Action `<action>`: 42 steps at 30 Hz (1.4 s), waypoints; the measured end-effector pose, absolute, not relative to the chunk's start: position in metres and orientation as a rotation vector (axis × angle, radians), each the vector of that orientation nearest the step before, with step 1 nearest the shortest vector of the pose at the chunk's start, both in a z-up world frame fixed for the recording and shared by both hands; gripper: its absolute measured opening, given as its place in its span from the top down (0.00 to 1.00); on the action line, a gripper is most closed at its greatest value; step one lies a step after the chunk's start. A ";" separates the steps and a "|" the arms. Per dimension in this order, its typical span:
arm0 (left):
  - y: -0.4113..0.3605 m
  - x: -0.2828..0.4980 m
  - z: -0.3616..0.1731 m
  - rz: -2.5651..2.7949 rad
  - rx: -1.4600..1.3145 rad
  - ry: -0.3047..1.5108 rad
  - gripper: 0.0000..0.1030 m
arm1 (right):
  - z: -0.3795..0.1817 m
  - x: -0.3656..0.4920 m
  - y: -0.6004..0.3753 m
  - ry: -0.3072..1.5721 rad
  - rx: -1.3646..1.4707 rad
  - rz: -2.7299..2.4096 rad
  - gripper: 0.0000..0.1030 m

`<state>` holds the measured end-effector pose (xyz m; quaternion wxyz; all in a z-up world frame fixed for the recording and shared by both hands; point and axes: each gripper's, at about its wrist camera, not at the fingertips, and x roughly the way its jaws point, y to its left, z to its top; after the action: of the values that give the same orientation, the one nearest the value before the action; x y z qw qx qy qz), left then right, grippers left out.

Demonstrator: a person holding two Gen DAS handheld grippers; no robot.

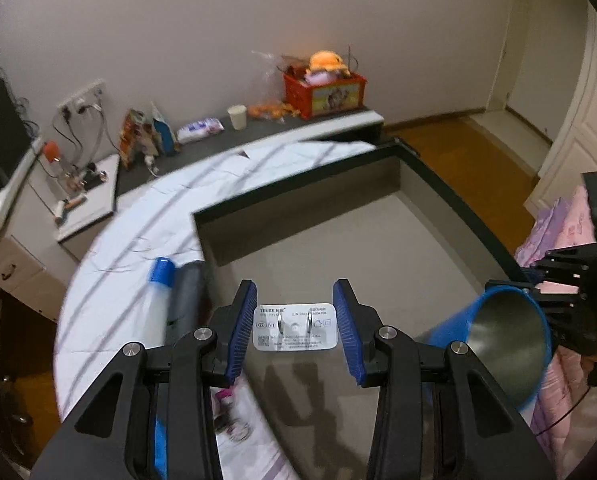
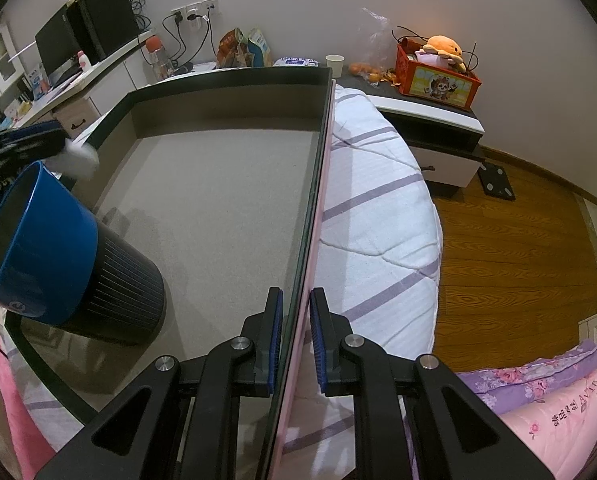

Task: Organize rigid objects
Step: 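Carry the white charger into the tray and open the left tool, then move the left tool back toward the black hair clip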

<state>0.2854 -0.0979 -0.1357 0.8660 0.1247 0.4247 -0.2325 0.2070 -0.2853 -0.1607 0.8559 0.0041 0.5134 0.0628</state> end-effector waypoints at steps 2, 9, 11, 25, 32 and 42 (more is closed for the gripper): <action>-0.107 0.293 -0.148 -0.497 0.262 0.923 0.61 | -0.161 0.207 -0.285 1.079 0.012 0.133 0.86; -0.116 0.302 -0.165 -0.503 0.257 0.962 0.61 | -0.162 0.207 -0.284 1.081 0.013 0.134 0.86; -0.115 0.299 -0.163 -0.495 0.269 0.947 0.56 | -0.163 0.207 -0.284 1.080 0.016 0.137 0.85; -0.036 0.242 -0.123 -0.467 0.085 0.821 0.11 | -0.164 0.207 -0.286 1.089 0.017 0.134 0.85; 0.015 0.185 -0.098 -0.412 0.092 0.715 0.05 | -0.167 0.207 -0.284 1.109 0.006 0.126 0.85; 0.079 0.138 -0.114 -0.287 0.056 0.707 0.02 | -0.165 0.198 -0.282 1.118 0.000 0.108 0.85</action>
<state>0.1380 0.0793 -0.1144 0.9277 0.0275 0.3450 -0.1401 0.1978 -0.2818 -0.1648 0.8463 0.0001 0.5302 0.0514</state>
